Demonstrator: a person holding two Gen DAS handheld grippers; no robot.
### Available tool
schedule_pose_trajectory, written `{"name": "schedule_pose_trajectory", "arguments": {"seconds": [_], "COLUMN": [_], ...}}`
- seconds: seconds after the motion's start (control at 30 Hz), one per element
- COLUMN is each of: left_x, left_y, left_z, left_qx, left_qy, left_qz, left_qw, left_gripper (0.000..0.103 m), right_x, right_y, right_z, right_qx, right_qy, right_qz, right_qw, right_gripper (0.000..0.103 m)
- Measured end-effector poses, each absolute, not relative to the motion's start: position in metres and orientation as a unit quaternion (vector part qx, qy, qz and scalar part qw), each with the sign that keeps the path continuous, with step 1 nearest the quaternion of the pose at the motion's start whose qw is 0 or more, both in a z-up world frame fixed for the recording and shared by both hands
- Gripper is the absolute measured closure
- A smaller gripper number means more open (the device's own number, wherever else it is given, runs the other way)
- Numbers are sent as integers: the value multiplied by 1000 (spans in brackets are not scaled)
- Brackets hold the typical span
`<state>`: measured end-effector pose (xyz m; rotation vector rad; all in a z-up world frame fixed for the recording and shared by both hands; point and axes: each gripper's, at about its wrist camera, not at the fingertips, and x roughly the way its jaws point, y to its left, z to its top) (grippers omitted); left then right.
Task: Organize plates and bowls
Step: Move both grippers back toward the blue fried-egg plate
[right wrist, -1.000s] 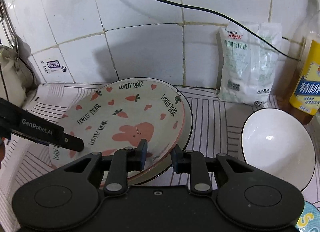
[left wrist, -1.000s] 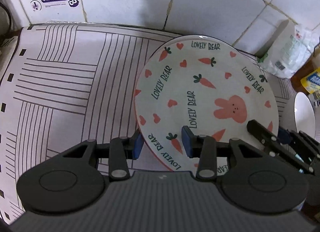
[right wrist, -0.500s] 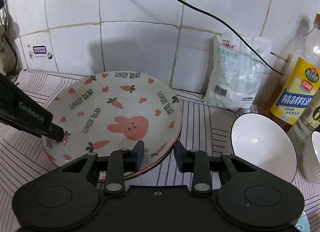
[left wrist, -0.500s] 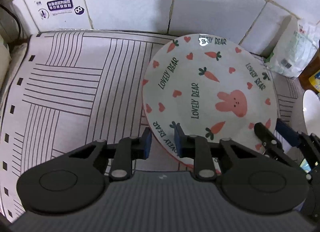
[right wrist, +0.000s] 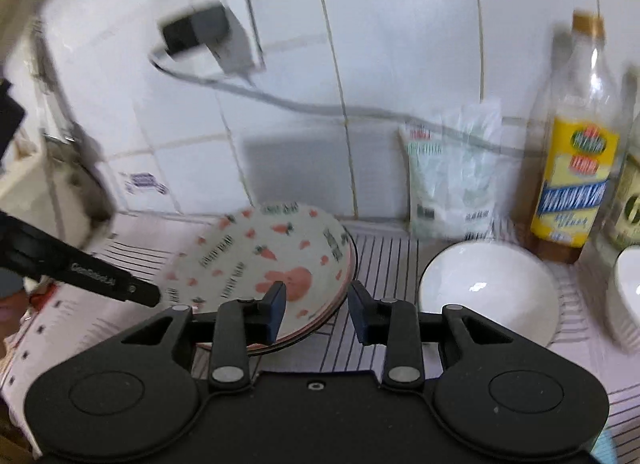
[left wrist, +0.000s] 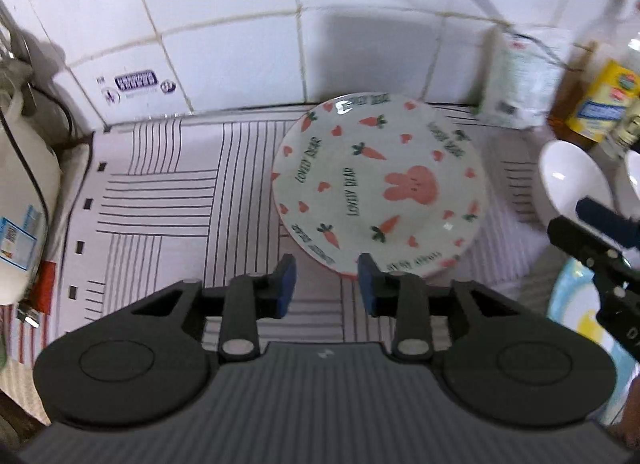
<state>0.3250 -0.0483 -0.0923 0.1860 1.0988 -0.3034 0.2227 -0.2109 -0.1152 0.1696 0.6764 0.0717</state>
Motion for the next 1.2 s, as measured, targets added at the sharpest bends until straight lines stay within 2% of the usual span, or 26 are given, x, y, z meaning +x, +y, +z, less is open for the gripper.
{"name": "schedule_pose_trajectory", "arguments": {"seconds": [0.1, 0.37, 0.47, 0.7, 0.73, 0.77, 0.8, 0.9, 1.1, 1.2], "left_x": [304, 242, 223, 185, 179, 175, 169, 157, 143, 141], "left_y": [-52, -79, -90, -116, -120, -123, -127, -135, -151, -156], "left_z": [-72, -22, -11, -10, -11, -12, -13, -17, -34, -46], "left_qx": [100, 161, 176, 204, 208, 211, 214, 215, 222, 224], "left_qy": [507, 458, 454, 460, 459, 458, 459, 462, 470, 477], "left_qz": [-163, -220, -233, -263, -269, -273, -276, -286, -295, -293], "left_qw": [841, 846, 842, 823, 821, 819, 817, 811, 802, 798], "left_gripper": [62, 48, 43, 31, 30, 28, 26, 19, 11, 11], "right_x": [199, 148, 128, 84, 77, 71, 64, 46, 15, 4], "right_y": [-217, -234, -240, -255, -257, -258, -260, -265, -277, -285], "right_z": [-93, -46, -35, -28, -29, -30, -31, -37, -55, -69], "right_qx": [65, 35, 31, 39, 40, 40, 40, 41, 67, 87], "right_qy": [310, 281, 280, 303, 302, 301, 299, 300, 307, 307], "right_qz": [53, 84, 83, 56, 50, 43, 37, 32, 6, -4], "right_qw": [947, 955, 956, 950, 951, 952, 953, 953, 949, 948], "right_gripper": [54, 53, 42, 25, 21, 13, 11, 11, 11, 11]}}
